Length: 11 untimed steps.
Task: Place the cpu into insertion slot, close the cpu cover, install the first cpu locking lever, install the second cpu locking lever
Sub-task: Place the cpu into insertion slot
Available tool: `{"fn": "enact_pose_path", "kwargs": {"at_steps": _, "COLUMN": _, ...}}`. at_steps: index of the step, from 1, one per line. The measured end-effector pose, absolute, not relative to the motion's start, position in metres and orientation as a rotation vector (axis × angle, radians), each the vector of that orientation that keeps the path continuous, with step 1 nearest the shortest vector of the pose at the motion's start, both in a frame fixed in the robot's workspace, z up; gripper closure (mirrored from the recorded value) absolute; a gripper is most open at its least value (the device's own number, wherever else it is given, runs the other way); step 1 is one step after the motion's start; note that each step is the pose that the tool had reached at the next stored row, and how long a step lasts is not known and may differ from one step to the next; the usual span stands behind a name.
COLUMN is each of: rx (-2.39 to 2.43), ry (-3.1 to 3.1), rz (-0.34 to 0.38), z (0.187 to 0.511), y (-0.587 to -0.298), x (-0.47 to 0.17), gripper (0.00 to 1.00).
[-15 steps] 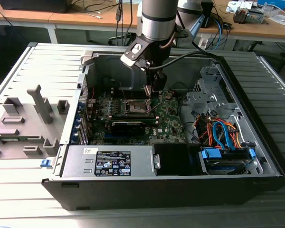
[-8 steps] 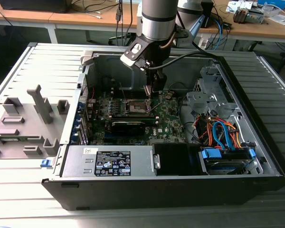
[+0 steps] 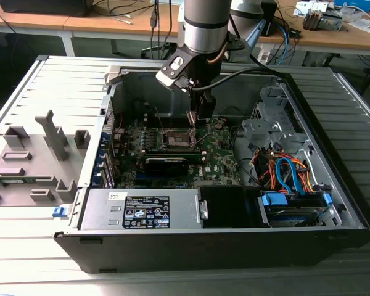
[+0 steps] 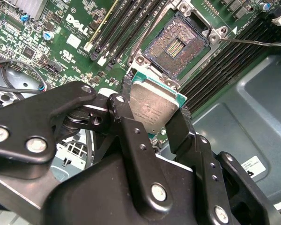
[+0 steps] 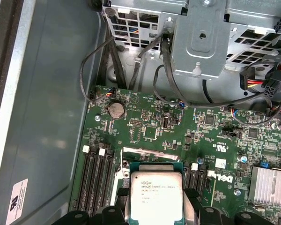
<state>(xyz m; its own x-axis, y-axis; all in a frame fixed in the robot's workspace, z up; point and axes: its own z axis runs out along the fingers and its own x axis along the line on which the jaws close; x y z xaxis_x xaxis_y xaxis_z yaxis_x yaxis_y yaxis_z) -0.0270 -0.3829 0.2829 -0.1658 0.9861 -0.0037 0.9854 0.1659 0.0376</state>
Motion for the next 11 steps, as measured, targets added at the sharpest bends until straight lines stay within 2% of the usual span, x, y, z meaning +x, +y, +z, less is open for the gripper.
{"fn": "enact_pose_path", "kwargs": {"at_steps": 11, "rx": 2.015, "ry": 2.374, "rz": 0.041, "z": 0.2829, "y": -0.3829, "x": -0.0270, "gripper": 0.46}}
